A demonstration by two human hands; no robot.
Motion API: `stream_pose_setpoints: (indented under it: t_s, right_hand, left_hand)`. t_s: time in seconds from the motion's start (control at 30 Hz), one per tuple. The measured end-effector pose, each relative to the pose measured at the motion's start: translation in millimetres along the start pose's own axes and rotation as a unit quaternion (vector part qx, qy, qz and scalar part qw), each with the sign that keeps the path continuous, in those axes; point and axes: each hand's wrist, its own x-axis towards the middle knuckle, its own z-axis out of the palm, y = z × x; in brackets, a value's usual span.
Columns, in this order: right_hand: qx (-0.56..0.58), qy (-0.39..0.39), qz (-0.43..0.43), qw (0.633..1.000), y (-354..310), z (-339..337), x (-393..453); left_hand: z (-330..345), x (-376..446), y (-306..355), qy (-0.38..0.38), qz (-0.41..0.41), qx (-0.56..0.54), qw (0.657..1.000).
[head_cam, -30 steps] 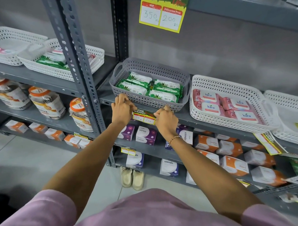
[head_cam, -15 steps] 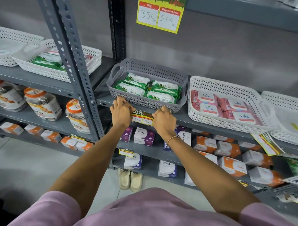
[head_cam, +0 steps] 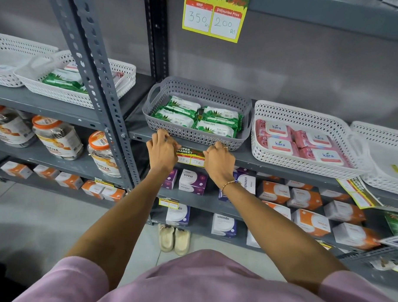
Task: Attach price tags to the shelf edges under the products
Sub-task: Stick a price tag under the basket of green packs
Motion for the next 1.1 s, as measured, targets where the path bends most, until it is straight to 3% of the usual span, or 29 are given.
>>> stream_pose_setpoints:
  t_s: [0.6,1.1]
  right_hand:
    - [-0.024,0.001,0.004,1.000,-3,-3,2]
    - [-0.042,0.033,0.004,0.999,-1,1,0]
  left_hand:
    - [-2,-2,4,-0.010,0.038,0.054,0.998]
    - [4,3,-6,0.006,0.031,-0.040,0.999]
